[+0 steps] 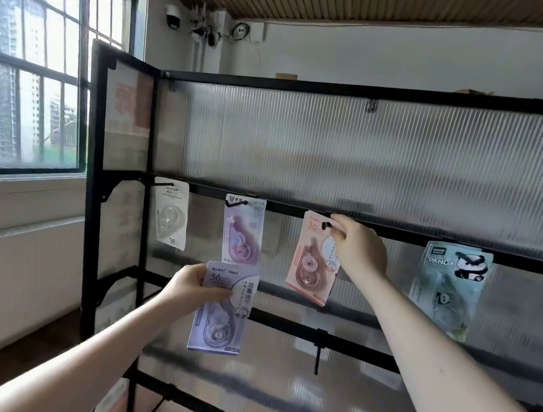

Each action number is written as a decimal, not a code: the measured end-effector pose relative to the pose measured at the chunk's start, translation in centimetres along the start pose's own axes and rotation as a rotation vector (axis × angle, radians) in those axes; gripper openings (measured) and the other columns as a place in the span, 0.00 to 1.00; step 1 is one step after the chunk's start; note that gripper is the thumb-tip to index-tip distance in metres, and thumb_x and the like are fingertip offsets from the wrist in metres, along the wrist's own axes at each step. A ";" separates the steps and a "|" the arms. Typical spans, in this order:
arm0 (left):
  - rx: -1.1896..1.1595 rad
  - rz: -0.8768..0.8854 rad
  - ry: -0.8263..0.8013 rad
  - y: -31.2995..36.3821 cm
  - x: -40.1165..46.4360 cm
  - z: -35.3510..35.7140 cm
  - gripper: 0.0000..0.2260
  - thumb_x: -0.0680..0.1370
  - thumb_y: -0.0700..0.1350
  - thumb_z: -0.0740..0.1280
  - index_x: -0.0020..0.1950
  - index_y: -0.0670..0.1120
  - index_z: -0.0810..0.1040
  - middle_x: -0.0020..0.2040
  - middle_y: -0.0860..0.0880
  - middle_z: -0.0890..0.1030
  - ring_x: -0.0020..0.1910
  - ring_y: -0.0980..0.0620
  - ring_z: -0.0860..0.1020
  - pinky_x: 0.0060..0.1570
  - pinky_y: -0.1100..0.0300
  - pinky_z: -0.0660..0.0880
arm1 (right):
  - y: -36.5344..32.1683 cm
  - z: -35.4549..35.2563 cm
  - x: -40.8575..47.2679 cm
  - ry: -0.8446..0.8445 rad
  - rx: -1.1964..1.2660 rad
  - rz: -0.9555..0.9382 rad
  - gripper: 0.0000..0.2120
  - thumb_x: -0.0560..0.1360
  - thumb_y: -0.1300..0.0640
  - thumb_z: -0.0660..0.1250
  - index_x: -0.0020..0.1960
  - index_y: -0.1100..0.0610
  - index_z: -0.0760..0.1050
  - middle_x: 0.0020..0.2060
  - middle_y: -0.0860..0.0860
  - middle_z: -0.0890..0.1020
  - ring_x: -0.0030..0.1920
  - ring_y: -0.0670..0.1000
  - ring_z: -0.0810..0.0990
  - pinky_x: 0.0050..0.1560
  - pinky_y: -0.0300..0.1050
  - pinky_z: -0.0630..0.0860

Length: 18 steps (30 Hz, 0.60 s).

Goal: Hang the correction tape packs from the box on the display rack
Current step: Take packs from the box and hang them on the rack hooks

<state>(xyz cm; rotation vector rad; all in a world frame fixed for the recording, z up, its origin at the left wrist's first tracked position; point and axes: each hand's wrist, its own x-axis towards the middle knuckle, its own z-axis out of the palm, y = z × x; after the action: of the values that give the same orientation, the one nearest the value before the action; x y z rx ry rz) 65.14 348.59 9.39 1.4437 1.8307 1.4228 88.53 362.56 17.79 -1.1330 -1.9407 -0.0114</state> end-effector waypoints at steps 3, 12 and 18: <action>0.003 0.003 0.000 -0.2 0.0 0.1 0.07 0.70 0.37 0.75 0.45 0.46 0.82 0.41 0.50 0.86 0.43 0.51 0.83 0.49 0.57 0.78 | 0.0 0.0 0.4 0.005 -0.059 -0.020 0.16 0.81 0.54 0.58 0.68 0.50 0.72 0.60 0.51 0.80 0.59 0.56 0.77 0.50 0.48 0.75; -0.052 -0.001 -0.019 0.5 -0.6 -0.1 0.07 0.71 0.38 0.74 0.48 0.44 0.81 0.43 0.48 0.86 0.43 0.51 0.83 0.47 0.58 0.77 | 0.8 -0.9 -1.5 0.051 -0.166 -0.011 0.22 0.80 0.53 0.59 0.72 0.55 0.62 0.60 0.58 0.75 0.56 0.58 0.77 0.44 0.49 0.76; -0.128 0.022 -0.038 1.6 -1.6 -0.1 0.06 0.73 0.37 0.72 0.48 0.45 0.80 0.41 0.50 0.85 0.35 0.57 0.82 0.35 0.68 0.75 | 1.9 -2.7 -4.9 0.023 -0.270 0.053 0.19 0.79 0.53 0.60 0.69 0.57 0.66 0.61 0.57 0.74 0.59 0.58 0.74 0.49 0.50 0.75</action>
<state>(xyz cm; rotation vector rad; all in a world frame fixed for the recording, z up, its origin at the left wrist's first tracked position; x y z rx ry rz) 66.45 347.09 10.45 1.4209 1.6732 1.4844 92.72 359.14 15.40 -1.3529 -1.9282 -0.2646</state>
